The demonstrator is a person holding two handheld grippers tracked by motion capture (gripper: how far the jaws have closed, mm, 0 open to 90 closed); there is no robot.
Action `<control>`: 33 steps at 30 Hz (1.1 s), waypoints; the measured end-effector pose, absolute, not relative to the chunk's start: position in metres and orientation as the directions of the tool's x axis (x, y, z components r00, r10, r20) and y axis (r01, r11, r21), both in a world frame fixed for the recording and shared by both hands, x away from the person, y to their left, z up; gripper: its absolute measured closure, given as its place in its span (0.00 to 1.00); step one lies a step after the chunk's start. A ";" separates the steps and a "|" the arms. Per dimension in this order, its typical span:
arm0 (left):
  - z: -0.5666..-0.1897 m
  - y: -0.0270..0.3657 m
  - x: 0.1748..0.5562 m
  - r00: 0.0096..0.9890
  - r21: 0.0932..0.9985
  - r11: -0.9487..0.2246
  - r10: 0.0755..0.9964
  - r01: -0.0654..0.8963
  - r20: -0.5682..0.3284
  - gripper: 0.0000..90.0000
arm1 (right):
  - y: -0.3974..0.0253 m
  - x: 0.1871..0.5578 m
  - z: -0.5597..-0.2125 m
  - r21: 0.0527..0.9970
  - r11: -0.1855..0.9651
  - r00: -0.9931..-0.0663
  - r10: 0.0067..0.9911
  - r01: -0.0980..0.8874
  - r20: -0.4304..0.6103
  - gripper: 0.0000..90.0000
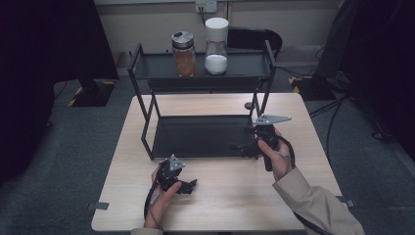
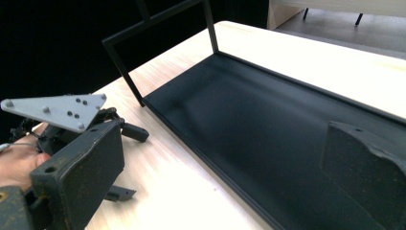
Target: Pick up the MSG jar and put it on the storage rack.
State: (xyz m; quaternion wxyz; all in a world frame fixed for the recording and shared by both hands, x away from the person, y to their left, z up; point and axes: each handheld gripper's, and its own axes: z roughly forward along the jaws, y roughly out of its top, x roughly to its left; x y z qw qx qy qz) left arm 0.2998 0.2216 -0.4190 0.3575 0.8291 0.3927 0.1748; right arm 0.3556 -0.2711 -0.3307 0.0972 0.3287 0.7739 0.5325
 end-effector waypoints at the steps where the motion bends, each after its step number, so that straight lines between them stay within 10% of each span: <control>1: -0.419 0.222 0.300 0.630 0.730 -0.436 0.776 0.526 0.009 0.00 | -0.272 0.355 -0.333 0.887 0.215 -0.764 0.612 0.409 0.203 0.00; 33: -0.419 0.222 0.300 0.631 0.730 -0.436 0.776 0.526 0.009 0.00 | -0.299 0.325 -0.396 0.818 0.406 -0.777 0.625 0.409 0.078 0.00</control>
